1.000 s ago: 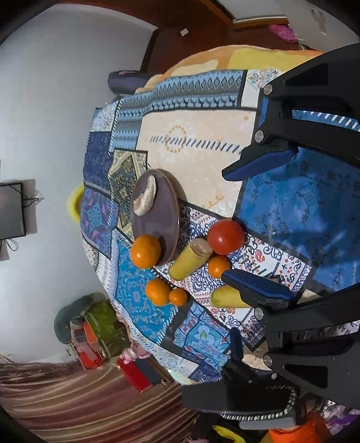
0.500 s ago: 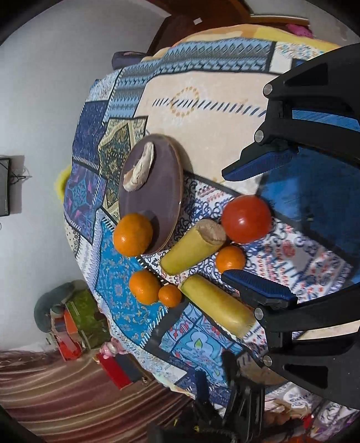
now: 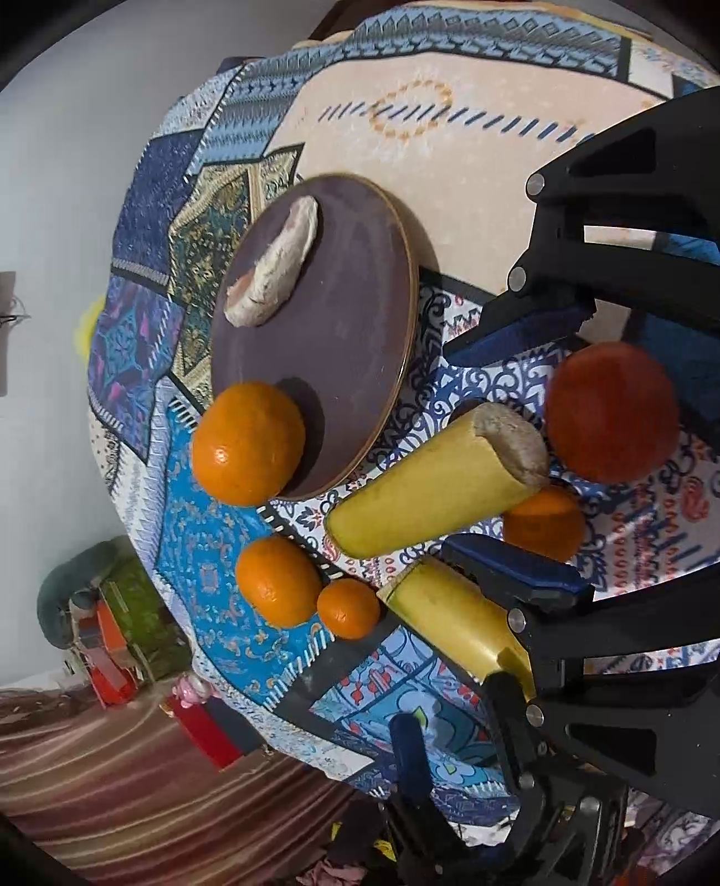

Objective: Organize fruits
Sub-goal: 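Grasp the short yellow cylinder with the right tool while the left tool grasps the long pale one, then lift both yellow cylinders upright and carry them toward the plate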

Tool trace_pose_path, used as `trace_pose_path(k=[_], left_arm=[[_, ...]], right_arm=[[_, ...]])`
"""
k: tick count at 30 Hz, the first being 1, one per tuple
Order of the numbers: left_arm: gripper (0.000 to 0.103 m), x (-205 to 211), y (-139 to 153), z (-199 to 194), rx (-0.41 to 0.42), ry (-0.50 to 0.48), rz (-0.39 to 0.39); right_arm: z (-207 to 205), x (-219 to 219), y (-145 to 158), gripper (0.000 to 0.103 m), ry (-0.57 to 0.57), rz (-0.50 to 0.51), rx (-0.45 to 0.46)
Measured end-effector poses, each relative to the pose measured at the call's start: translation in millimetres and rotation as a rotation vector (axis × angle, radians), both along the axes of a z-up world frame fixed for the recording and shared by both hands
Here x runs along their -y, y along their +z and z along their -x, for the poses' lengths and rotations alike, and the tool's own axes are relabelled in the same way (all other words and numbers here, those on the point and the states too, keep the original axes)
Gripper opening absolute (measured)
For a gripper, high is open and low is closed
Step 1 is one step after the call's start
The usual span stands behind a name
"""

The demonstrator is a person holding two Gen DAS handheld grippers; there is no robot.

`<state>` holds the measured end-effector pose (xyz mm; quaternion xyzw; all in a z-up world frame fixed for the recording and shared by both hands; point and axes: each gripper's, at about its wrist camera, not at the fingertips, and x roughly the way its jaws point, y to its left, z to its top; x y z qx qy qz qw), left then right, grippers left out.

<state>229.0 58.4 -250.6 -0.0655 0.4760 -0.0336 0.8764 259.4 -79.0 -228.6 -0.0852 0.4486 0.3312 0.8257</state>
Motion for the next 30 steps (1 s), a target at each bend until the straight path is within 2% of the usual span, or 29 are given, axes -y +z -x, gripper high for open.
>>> trace_pose_path(k=[3, 6, 13, 16, 21, 25, 28, 30], left_arm=[[0.072, 4, -3, -4, 0.0, -0.011, 0.008], [0.066, 8, -8, -10, -0.008, -0.019, 0.009], [0.044, 13, -18, -21, -0.028, -0.016, 0.07], [0.044, 15, -18, -21, -0.027, -0.017, 0.061], [0.043, 9, -16, -16, -0.044, -0.016, 0.089], [0.043, 10, -14, -6, -0.049, -0.033, 0.072], [0.043, 12, -13, -1, -0.055, -0.045, 0.058], [0.043, 13, -13, 3, -0.057, -0.05, 0.053]], right_arm=[[0, -2, -4, 0.05, 0.028, -0.021, -0.028], [0, -4, -5, 0.049, 0.039, -0.021, -0.025], [7, -1, 6, 0.041, 0.042, -0.038, 0.013], [12, 7, 18, 0.038, 0.041, -0.042, 0.054], [18, 31, 37, 0.037, 0.02, -0.043, 0.099], [24, 63, 46, 0.037, -0.022, -0.067, 0.099], [32, 85, 47, 0.036, -0.089, -0.005, 0.149], [33, 99, 42, 0.035, -0.127, 0.02, 0.137]])
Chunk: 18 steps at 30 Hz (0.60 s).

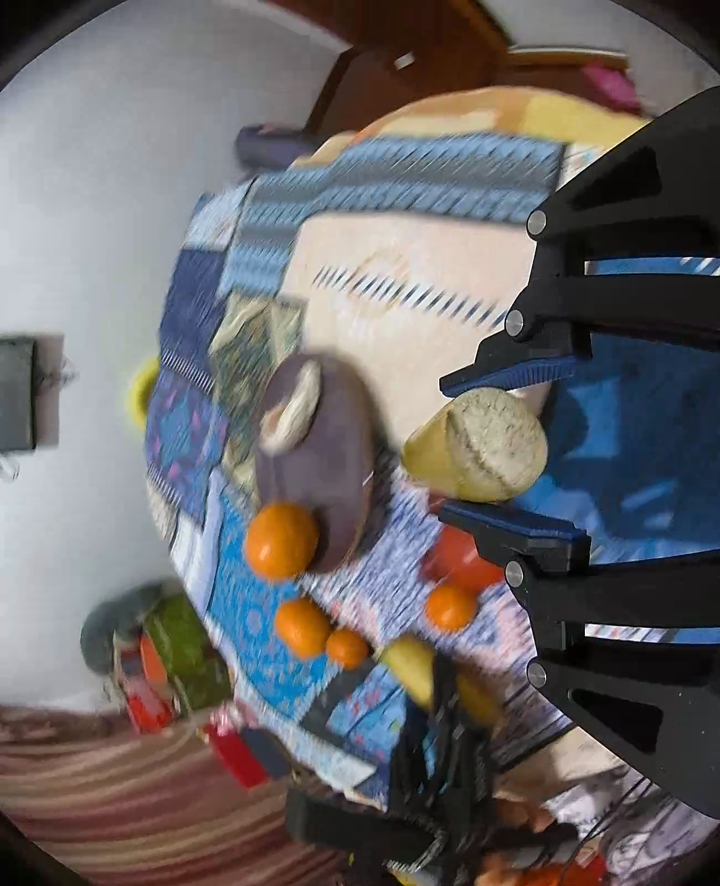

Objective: Organize fruits
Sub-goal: 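Lift both yellow cylinders upright and carry them toward the plate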

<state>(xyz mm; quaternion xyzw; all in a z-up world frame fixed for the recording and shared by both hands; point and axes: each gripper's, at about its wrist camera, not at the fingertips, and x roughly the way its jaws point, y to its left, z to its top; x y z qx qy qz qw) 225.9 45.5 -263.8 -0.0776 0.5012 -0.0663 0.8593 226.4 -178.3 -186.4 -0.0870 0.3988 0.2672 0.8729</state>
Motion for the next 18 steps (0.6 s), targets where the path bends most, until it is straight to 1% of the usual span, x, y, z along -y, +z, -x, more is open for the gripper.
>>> trace_pose_path(k=[4, 7, 9, 11, 14, 18], left_arm=[[0.043, 4, 1, 8, -0.004, -0.017, -0.006], [0.043, 6, 1, 11, -0.005, -0.028, -0.016], [0.043, 6, 1, 10, -0.011, -0.032, -0.02], [0.043, 7, 1, 9, -0.016, -0.033, -0.022], [0.043, 8, 0, 5, -0.02, -0.034, -0.028], [0.043, 8, -4, -4, -0.023, -0.025, -0.03]], right_arm=[[9, 22, -17, 0.035, -0.024, 0.008, -0.068], [16, 23, -35, 0.035, -0.012, 0.036, -0.124], [18, 23, -42, 0.036, 0.002, 0.032, -0.159], [17, 23, -42, 0.037, -0.014, 0.025, -0.164], [8, 22, -38, 0.038, -0.016, -0.011, -0.168], [-5, 13, -46, 0.038, -0.023, 0.02, -0.162]])
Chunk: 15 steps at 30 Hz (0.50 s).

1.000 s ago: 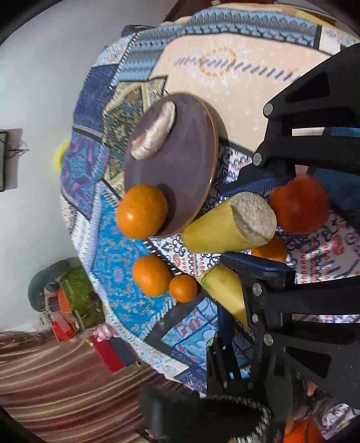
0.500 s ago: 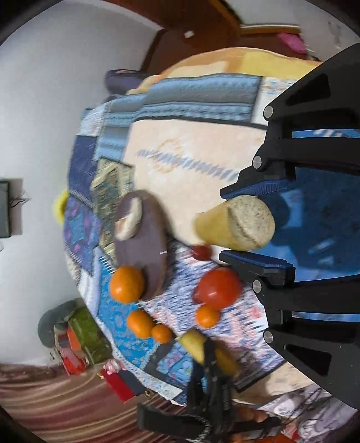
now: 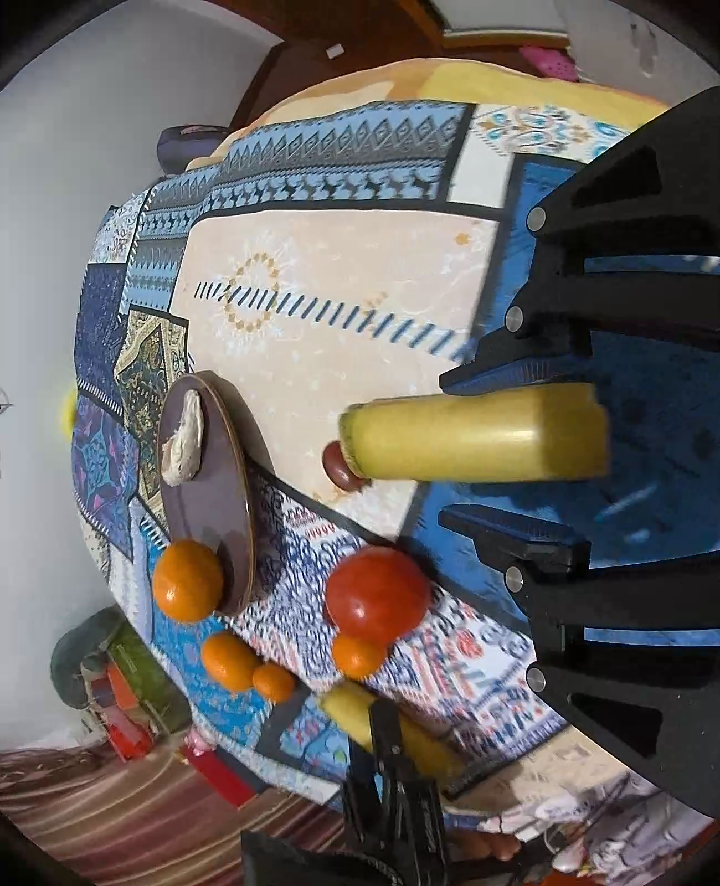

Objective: Organize fruits
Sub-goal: 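Lift both yellow cylinders upright and carry them toward the plate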

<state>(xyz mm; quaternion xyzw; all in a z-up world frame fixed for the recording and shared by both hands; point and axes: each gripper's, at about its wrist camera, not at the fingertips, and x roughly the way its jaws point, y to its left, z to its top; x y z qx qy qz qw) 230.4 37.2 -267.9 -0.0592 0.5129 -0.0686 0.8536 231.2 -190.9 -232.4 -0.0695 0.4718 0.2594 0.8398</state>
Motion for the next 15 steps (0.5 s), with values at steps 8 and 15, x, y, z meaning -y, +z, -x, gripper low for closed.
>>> trace_pose_path(k=[8, 15], left_arm=[[0.041, -6, 1, -10, 0.008, 0.018, 0.028], [0.038, -2, 36, -4, 0.102, 0.006, 0.009]], right_arm=[[-9, -3, -15, 0.035, -0.035, -0.017, -0.021], [-11, 7, -1, 0.033, -0.071, -0.063, 0.001]])
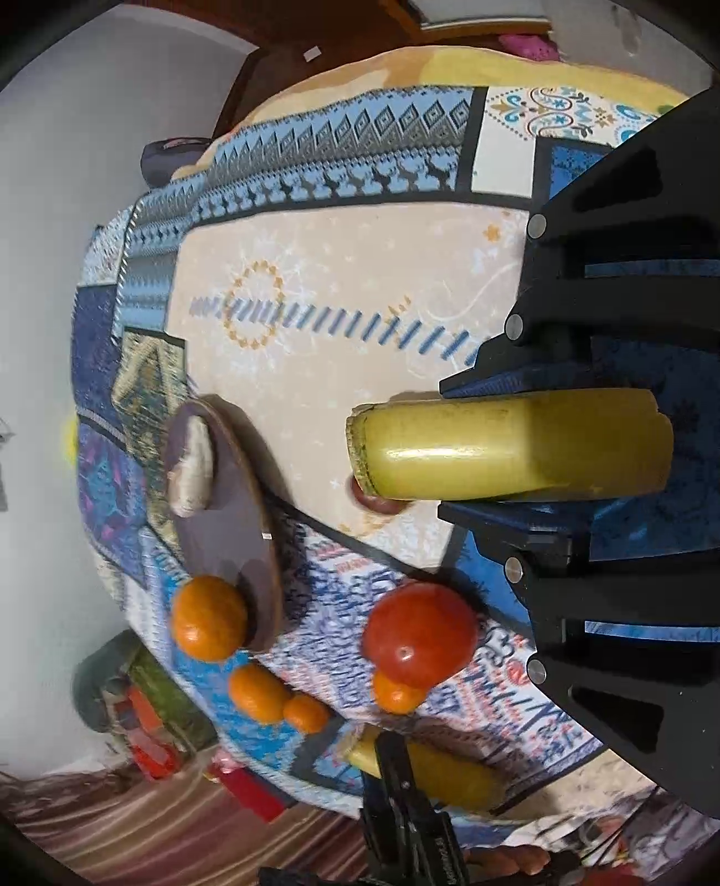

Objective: Organize fruits
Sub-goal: 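Lift both yellow cylinders upright and carry them toward the plate, then lower the yellow cylinders onto the plate and open both tools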

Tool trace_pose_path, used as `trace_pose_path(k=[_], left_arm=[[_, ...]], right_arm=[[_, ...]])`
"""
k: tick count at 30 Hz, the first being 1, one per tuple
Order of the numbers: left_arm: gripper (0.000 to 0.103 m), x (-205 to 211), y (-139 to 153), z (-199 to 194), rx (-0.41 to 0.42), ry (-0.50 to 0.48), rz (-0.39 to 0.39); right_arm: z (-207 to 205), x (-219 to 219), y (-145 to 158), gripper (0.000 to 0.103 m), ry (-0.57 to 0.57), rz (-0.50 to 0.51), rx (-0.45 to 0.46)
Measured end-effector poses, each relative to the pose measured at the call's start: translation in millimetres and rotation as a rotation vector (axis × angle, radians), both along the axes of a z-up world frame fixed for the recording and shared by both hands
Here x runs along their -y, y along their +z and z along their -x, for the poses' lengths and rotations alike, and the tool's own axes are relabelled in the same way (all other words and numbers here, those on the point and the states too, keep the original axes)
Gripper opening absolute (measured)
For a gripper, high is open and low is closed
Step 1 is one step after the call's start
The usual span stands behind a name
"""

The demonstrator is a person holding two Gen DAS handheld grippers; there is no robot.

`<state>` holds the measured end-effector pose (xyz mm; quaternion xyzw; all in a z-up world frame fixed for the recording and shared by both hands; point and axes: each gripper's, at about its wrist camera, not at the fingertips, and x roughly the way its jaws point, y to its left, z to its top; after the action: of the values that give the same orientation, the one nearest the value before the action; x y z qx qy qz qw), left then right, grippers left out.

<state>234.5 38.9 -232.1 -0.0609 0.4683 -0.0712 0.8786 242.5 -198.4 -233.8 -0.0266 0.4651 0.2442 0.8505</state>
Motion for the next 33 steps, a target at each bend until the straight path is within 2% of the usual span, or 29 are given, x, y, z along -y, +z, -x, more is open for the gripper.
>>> trace_pose_path(k=[6, 13, 24, 33], left_arm=[[0.037, 6, 40, 4, 0.098, -0.024, 0.006], [0.037, 18, 63, -4, 0.165, -0.047, -0.014], [0.037, 32, 74, -46, 0.203, -0.075, -0.019], [0.037, 45, 75, -79, 0.208, -0.101, -0.018]], right_arm=[[2, 11, 32, 0.033, -0.034, -0.053, 0.079], [-2, 13, 60, 0.032, -0.047, -0.07, 0.158], [-23, -6, 85, 0.032, -0.023, -0.086, 0.23], [-50, -27, 86, 0.032, 0.014, -0.08, 0.253]])
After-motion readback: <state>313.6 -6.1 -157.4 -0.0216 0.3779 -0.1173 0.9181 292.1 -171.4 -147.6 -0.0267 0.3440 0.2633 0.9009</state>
